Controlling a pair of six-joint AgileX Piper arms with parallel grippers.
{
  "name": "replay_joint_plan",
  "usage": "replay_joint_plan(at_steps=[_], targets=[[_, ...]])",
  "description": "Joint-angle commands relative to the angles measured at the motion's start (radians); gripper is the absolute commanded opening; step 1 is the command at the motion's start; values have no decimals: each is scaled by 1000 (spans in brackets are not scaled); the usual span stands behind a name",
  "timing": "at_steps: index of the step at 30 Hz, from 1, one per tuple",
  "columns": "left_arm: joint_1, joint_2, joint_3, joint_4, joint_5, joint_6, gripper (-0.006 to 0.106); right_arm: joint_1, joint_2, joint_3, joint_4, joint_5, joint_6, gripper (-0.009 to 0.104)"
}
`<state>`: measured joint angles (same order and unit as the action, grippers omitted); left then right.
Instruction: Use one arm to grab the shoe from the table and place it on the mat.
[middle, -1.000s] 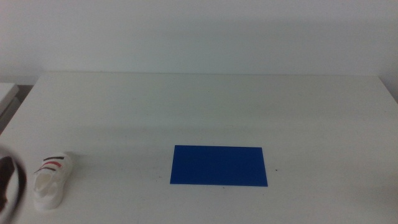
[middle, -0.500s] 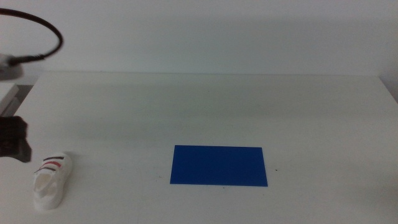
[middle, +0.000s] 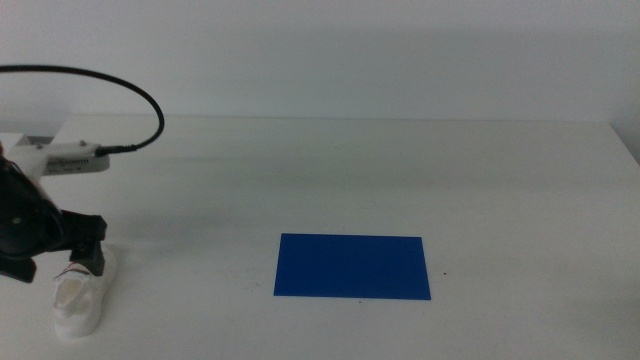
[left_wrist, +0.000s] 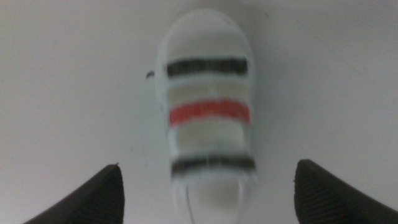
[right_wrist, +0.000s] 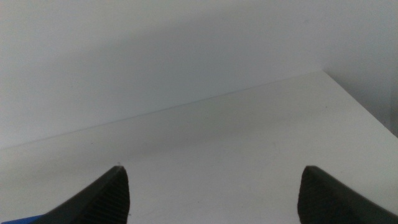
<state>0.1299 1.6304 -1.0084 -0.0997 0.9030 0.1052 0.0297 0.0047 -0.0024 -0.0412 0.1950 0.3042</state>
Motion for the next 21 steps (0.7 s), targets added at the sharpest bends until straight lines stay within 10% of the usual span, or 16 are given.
replay_joint_plan(at_steps=[1, 11, 21], targets=[[0, 43, -3, -14, -58, 4, 94, 2, -5, 2, -7, -9, -4, 79], [-1, 150, -1, -26, -122, 4, 84, 2, -5, 2, -7, -9, -4, 79], [-51, 110, -16, -92, -64, -41, -2, 2, -5, 2, -7, -9, -4, 79]])
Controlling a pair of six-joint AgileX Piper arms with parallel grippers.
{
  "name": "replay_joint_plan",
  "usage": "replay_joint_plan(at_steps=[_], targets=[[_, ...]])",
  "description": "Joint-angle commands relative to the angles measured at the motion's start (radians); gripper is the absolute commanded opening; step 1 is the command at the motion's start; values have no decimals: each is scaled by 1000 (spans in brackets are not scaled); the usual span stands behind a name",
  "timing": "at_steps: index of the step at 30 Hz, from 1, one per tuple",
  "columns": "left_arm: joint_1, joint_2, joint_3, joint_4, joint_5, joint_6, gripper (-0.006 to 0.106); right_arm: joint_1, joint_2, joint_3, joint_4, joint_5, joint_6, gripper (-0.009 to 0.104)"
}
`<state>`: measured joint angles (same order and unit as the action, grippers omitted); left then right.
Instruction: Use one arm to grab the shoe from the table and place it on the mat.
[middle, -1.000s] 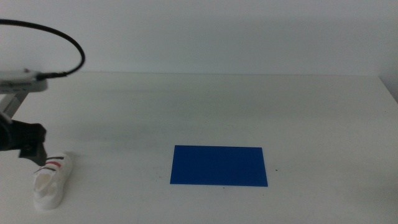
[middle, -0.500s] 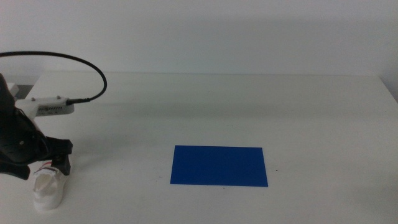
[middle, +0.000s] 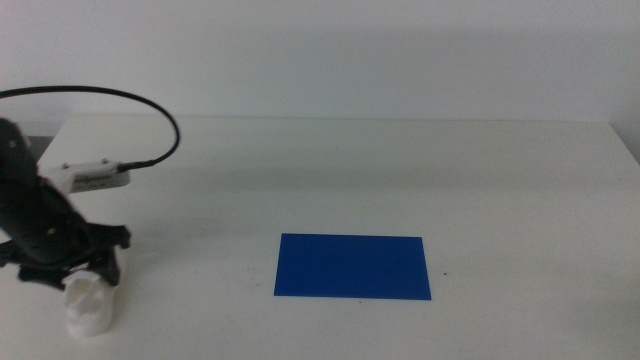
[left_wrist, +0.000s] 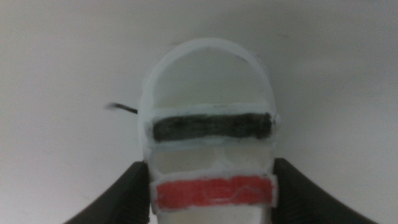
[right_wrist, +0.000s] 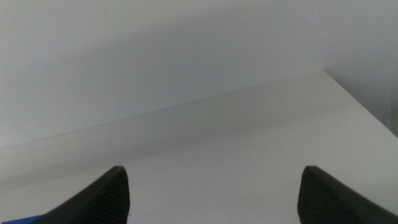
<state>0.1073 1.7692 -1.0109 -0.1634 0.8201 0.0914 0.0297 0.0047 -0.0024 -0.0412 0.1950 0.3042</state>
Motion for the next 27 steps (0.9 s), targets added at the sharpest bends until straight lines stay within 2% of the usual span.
replay_joint_plan(at_steps=[1, 7, 15, 23, 27], targets=[[-61, -47, -31, -14, 33, -71, -2, 2, -5, 2, -7, -9, -4, 79], [-355, -5, -268, 82, 184, -317, -2, 2, -5, 2, -7, -9, -4, 79], [-675, 225, -607, 94, 297, -461, -2, 2, -5, 2, -7, -9, -4, 79], [-775, 360, -777, 102, 342, -681, -2, 2, -5, 2, -7, -9, -4, 79], [-780, 362, -779, 96, 346, -699, -2, 2, -5, 2, -7, -9, -4, 79]])
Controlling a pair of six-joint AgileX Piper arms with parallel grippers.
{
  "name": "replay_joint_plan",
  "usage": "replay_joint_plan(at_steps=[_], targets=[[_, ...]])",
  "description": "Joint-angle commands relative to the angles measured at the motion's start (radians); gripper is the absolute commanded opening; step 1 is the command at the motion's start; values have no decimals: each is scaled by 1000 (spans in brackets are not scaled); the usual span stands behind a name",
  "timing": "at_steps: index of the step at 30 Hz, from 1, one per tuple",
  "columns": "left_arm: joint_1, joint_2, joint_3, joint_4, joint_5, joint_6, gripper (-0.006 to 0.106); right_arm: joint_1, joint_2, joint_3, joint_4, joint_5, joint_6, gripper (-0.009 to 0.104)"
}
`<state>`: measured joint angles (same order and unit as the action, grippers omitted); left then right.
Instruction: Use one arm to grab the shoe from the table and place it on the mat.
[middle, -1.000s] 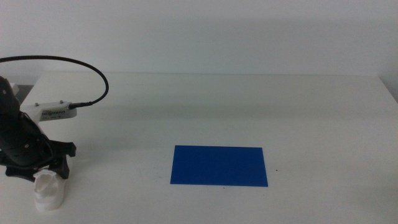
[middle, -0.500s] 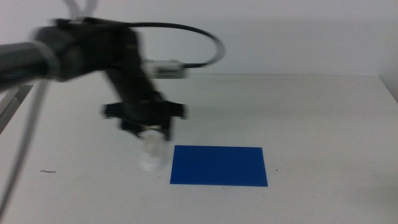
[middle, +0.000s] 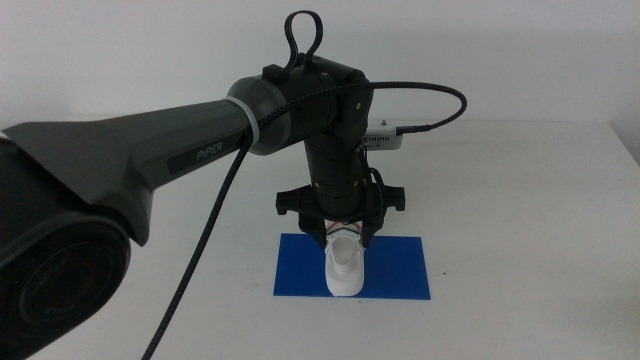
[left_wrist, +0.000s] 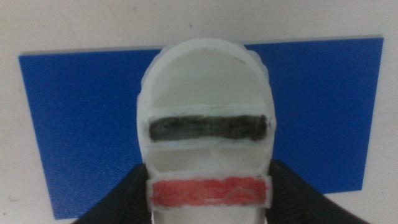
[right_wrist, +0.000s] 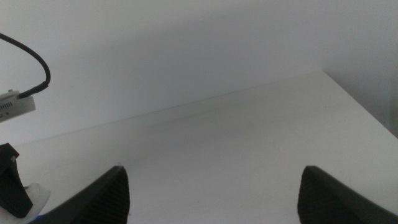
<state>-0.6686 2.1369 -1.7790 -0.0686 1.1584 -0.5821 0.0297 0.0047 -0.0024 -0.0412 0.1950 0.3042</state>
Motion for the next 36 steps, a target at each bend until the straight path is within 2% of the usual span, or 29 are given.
replay_joint_plan(at_steps=[1, 6, 20, 23, 29, 33, 36], targets=[[-4, -6, -11, -3, 5, -25, -2, 2, -5, 2, -7, -9, -4, 79], [-4, -6, -11, -11, 0, -88, -2, 2, -5, 2, -7, -9, -4, 79], [-2, 11, -11, -10, -19, -80, -2, 2, -5, 2, -7, -9, -4, 79], [-2, 11, -11, -21, -19, -338, -2, 2, -5, 2, -7, -9, -4, 79], [-2, 11, -11, -19, -19, -1032, -2, 2, -5, 2, -7, -9, -4, 79], [-2, 11, -11, -38, -15, -1315, -2, 2, -5, 2, -7, -9, -4, 79], [-2, 12, -11, -23, -15, -1366, -2, 2, -5, 2, -7, -9, -4, 79]])
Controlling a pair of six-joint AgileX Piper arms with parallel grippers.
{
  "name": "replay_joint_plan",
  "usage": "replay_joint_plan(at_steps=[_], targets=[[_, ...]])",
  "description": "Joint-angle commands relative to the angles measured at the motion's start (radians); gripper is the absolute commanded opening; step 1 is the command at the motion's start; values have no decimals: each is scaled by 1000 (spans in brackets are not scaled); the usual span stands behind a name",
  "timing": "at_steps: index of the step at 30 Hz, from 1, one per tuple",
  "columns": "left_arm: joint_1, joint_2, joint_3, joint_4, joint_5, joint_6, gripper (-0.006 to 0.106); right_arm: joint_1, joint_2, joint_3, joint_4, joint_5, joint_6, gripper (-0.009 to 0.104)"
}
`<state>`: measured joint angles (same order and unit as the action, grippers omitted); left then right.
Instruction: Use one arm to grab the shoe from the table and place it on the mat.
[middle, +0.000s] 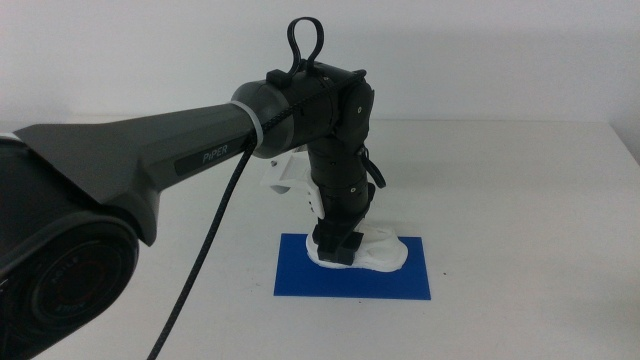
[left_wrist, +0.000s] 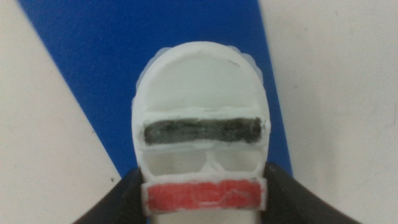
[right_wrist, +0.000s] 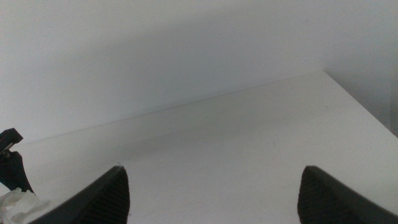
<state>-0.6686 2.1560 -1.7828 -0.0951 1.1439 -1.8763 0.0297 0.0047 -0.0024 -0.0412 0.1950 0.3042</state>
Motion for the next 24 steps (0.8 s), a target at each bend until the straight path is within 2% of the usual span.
replay_joint_plan(at_steps=[1, 6, 11, 15, 20, 24], targets=[[-2, -4, -7, 3, -1, -87, -2, 2, -5, 2, -7, -9, -4, 79], [-2, 4, -7, -1, 1, -200, -2, 2, -5, 2, -7, -9, -4, 79], [-2, 11, -7, 12, 6, -218, -1, 2, -5, 2, -7, -9, -4, 79], [0, 11, -7, 20, 6, -218, 3, 2, -5, 2, -7, -9, -4, 79], [0, 32, -7, 12, -9, -225, 24, 2, -5, 2, -7, -9, -4, 79], [0, 39, -7, 15, -9, -225, 52, 2, -5, 2, -7, -9, -4, 79]])
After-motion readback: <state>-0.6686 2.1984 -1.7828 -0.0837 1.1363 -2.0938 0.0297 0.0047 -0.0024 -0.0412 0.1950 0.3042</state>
